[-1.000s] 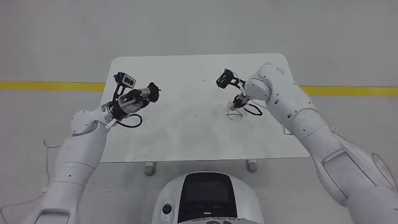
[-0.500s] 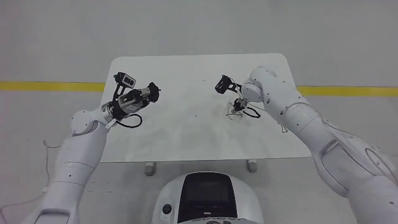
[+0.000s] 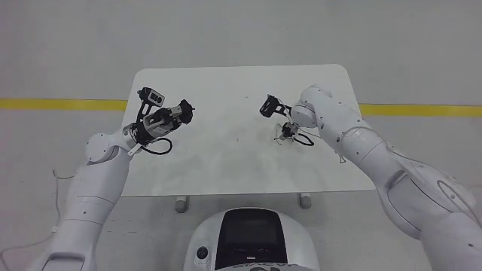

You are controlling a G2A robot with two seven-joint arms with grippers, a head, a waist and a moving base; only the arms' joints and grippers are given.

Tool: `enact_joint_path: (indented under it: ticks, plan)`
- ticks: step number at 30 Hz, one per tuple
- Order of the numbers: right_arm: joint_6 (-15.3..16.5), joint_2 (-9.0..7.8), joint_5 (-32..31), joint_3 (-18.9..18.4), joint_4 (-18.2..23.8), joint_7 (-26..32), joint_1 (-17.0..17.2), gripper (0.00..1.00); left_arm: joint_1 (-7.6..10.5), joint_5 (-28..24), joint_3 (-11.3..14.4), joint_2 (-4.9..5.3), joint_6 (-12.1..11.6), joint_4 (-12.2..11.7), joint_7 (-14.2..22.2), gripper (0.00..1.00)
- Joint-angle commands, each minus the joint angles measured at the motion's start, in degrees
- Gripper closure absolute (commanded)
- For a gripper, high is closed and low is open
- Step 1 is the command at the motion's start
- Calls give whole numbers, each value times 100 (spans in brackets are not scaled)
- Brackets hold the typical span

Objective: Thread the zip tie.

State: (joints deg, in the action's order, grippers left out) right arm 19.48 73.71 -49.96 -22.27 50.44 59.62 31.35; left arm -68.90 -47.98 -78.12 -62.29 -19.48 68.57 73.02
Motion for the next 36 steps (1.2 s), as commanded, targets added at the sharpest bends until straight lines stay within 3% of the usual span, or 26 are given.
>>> enact_joint_path:
  ticks: [1,4,16,20,36]
  plan:
    - [0,-2,38,68,-30,-38,-26,52,0,0,0,0,0,0,0,100]
    - [0,-6,123,210,-67,-75,-70,60,0,0,0,0,0,0,0,100]
    - [0,20,832,974,-298,-139,-365,74,0,0,0,0,0,0,0,100]
    - [0,49,1045,1247,-387,-212,-450,73,0,0,0,0,0,0,0,100]
    - [0,217,1085,1253,-581,-236,-370,76,0,0,0,0,0,0,0,100]
